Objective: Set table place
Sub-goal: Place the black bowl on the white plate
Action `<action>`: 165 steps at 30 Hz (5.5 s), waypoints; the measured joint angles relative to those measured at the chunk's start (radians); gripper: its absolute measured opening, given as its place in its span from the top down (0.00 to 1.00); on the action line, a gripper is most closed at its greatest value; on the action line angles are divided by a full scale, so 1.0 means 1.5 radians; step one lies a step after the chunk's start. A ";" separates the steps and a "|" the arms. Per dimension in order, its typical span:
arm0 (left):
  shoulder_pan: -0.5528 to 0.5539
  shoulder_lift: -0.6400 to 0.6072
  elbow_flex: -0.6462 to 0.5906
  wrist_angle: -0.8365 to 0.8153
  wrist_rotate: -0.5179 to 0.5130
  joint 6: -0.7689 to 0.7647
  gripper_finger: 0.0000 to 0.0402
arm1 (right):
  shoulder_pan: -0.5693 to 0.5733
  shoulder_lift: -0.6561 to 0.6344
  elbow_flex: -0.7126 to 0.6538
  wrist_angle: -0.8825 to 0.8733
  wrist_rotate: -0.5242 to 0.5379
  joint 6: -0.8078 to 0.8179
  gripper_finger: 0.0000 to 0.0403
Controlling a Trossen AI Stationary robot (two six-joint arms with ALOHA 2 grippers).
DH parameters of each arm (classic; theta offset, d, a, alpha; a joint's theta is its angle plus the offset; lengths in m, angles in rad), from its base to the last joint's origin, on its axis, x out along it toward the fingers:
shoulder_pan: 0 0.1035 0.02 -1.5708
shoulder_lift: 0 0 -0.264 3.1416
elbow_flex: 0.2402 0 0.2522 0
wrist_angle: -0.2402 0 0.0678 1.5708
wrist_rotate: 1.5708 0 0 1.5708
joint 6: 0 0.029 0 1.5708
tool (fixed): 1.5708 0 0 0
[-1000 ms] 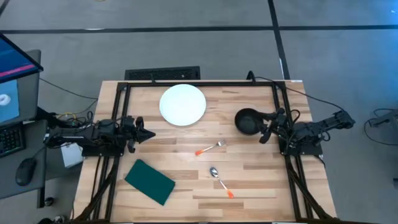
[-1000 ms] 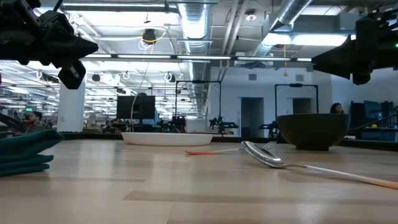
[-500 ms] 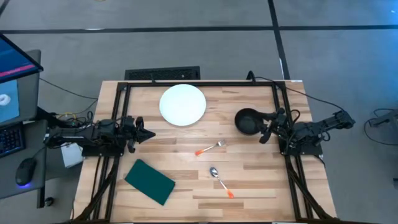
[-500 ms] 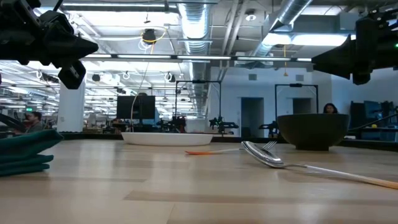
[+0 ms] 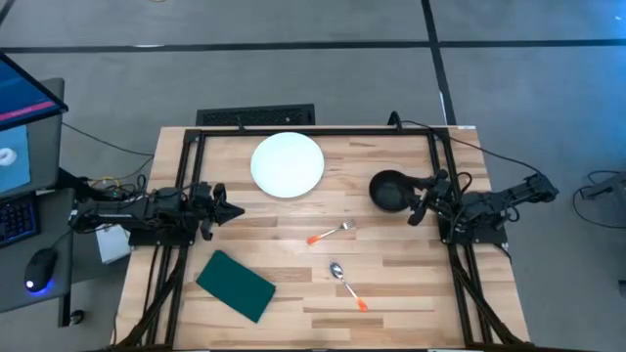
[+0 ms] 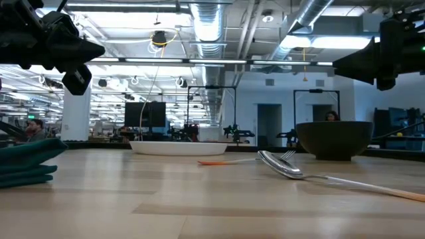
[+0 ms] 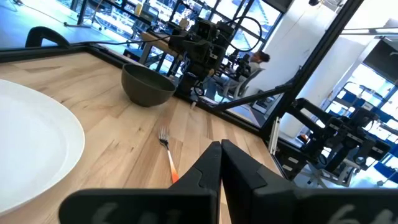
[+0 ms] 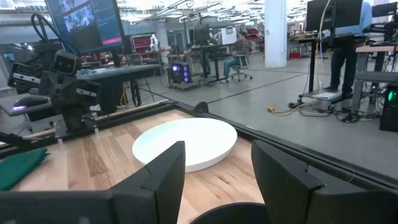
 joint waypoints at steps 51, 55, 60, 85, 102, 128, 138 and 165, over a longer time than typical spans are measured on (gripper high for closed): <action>0.000 0.000 0.000 0.003 -0.069 0.032 1.00 | 0.000 0.000 0.000 0.000 0.000 0.006 0.48; 0.000 0.000 0.000 0.003 -0.072 0.033 1.00 | 0.000 0.000 0.000 0.000 0.000 0.010 0.48; 0.000 0.000 0.000 0.003 -0.077 0.081 1.00 | 0.000 0.000 0.000 0.000 0.000 0.012 0.48; 0.002 0.018 0.000 0.007 -0.106 0.139 0.71 | 0.002 0.000 0.000 0.001 -0.003 0.076 0.48; 0.094 0.093 0.068 -0.013 -0.352 0.070 0.63 | -0.006 0.000 0.000 0.002 -0.003 0.076 0.48; 0.472 0.856 0.625 -0.408 -0.142 0.135 0.66 | -0.034 0.000 0.000 0.012 -0.003 0.099 0.48; 0.557 1.073 0.726 -0.429 -0.127 0.187 0.66 | -0.035 0.000 0.000 0.011 -0.003 0.095 0.48; 0.583 1.246 0.813 -0.433 -0.035 0.221 0.66 | -0.034 0.000 0.000 0.010 -0.003 0.087 0.48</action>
